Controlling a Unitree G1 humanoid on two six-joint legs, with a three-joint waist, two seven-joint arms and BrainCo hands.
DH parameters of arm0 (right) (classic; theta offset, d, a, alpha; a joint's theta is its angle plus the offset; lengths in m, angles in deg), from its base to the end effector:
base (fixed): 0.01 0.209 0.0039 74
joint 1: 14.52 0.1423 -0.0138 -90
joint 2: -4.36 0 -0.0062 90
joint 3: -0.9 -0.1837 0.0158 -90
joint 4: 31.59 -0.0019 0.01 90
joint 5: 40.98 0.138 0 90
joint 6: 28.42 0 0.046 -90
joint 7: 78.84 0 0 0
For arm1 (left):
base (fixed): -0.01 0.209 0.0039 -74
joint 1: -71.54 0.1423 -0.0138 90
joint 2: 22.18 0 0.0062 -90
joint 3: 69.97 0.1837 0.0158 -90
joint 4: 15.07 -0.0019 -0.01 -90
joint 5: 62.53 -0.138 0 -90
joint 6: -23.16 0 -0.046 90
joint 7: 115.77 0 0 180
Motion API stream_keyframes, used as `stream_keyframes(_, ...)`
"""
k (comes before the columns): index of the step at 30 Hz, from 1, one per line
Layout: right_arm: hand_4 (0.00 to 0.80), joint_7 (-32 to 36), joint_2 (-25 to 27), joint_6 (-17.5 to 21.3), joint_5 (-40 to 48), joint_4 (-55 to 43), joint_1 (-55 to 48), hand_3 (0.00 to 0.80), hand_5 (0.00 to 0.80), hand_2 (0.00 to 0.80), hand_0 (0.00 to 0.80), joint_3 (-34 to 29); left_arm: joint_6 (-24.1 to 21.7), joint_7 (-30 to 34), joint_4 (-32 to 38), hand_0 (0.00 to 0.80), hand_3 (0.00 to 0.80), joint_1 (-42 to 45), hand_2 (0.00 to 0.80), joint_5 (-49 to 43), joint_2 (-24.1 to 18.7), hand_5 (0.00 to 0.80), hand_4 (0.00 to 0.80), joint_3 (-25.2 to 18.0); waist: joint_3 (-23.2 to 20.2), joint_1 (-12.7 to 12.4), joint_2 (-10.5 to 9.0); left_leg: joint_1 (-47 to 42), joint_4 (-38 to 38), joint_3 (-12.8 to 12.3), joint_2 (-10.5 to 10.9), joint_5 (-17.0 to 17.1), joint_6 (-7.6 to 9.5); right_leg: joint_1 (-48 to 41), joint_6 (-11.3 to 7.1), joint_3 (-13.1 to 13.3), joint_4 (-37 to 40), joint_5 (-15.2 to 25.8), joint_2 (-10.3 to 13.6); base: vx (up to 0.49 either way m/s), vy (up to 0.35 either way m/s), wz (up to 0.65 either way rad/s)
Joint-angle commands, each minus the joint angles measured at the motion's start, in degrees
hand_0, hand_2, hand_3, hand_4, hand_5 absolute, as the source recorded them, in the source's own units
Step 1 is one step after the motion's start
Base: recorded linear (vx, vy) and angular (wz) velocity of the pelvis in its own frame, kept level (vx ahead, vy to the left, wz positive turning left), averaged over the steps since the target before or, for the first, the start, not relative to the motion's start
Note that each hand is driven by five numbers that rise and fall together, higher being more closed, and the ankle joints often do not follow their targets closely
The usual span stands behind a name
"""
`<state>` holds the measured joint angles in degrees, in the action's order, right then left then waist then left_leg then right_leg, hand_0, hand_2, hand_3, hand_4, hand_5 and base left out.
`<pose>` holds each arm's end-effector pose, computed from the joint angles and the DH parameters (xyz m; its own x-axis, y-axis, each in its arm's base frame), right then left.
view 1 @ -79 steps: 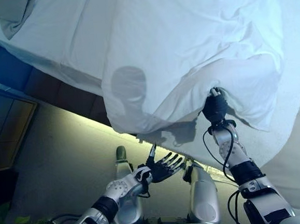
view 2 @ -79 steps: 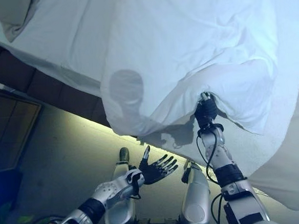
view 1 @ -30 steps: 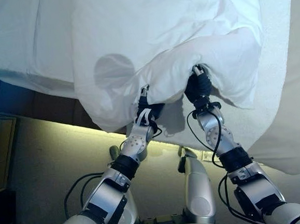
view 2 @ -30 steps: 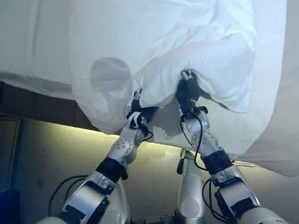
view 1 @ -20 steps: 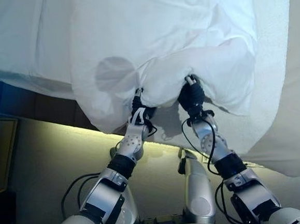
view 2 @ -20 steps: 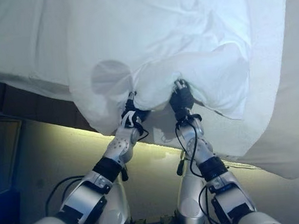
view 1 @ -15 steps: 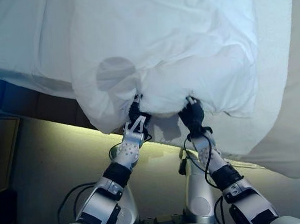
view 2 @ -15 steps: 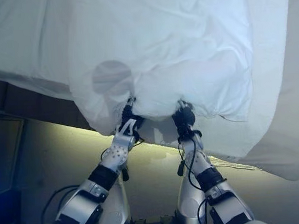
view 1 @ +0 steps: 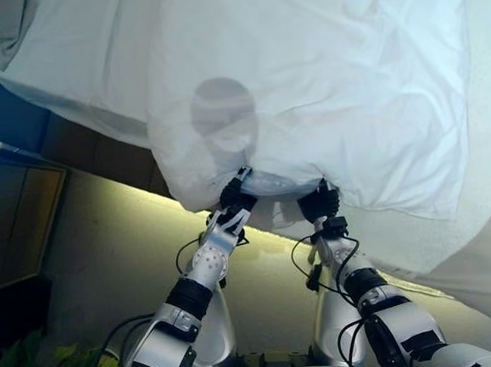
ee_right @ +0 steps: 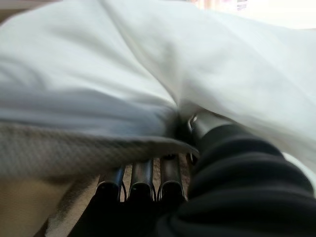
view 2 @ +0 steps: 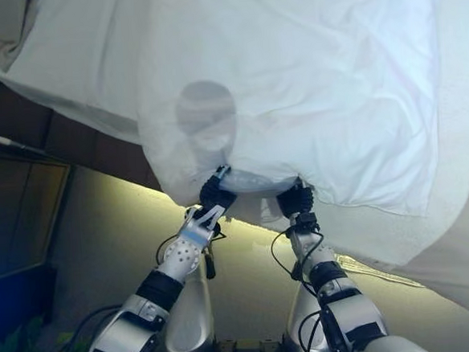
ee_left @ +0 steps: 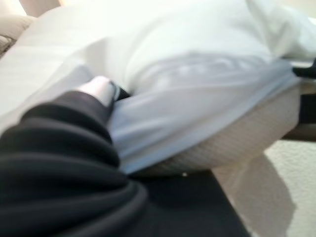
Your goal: Make the bed neatly
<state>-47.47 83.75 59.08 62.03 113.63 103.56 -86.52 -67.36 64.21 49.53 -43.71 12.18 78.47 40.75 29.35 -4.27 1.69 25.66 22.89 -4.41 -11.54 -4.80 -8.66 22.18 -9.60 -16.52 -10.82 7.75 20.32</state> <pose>0.2674 -0.1476 -0.0132 0.9969 0.0539 0.0581 -0.0532 -0.0883 0.9947 0.2705 0.0848 0.0529 0.9221 -0.3800 -0.0729 0.1304 0.4827 -0.8660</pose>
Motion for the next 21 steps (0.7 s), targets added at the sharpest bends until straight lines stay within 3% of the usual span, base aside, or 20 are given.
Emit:
stream_keyframes(1, 0.160, -0.1, 11.3, 5.2, 10.0, 4.9, -4.6, 0.160, 0.160, 0.160, 0.160, -17.2, -3.8, 2.3, 8.5, 0.800, 0.800, 2.8, 0.800, 4.9, -11.2, 0.800, 0.800, -14.2, -3.8, -2.5, 2.58, 5.1, -3.2, 2.6, -0.4, 9.2, -1.55, -5.6, -4.72, -0.1, 0.0, 0.9, 6.2, 0.011, 0.018, 0.09)
stream_keyframes(2, 0.000, -0.5, 12.1, 4.8, 10.0, 5.7, -4.6, 0.000, 0.000, 0.000, 0.000, -18.1, -3.4, 2.4, 9.0, 0.800, 0.800, 3.3, 0.800, 5.5, -11.4, 0.800, 0.800, -14.6, -3.9, -2.6, 2.92, 5.0, -3.3, 2.6, -0.3, 9.2, -1.58, -5.7, -4.76, -0.1, 0.1, 0.9, 6.3, 0.001, 0.047, 0.08)
stream_keyframes(8, 0.000, -0.8, 16.3, 2.5, 10.0, 9.3, -3.9, 0.000, 0.000, 0.000, 0.000, -26.7, -2.7, 3.4, 10.6, 0.800, 0.800, 5.8, 0.800, 8.9, -12.0, 0.800, 0.800, -16.7, -3.8, -3.0, 5.24, 4.8, -3.5, 2.2, 0.7, 9.0, -1.64, -6.0, -4.94, -0.5, 0.1, 0.7, 7.1, 0.008, 0.045, 0.12)
stream_keyframes(21, 0.000, -0.1, 17.8, 4.8, 10.0, 8.0, -6.4, 0.000, 0.000, 0.000, 0.000, -37.3, -2.7, 5.8, 11.2, 0.800, 0.800, 7.7, 0.800, 9.7, -13.4, 0.800, 0.800, -21.1, -4.0, -1.3, 6.82, 4.4, -4.5, 0.7, 1.6, 9.6, -1.59, -4.2, -5.03, 0.9, -0.2, 1.2, 7.8, 0.004, 0.039, 0.03)
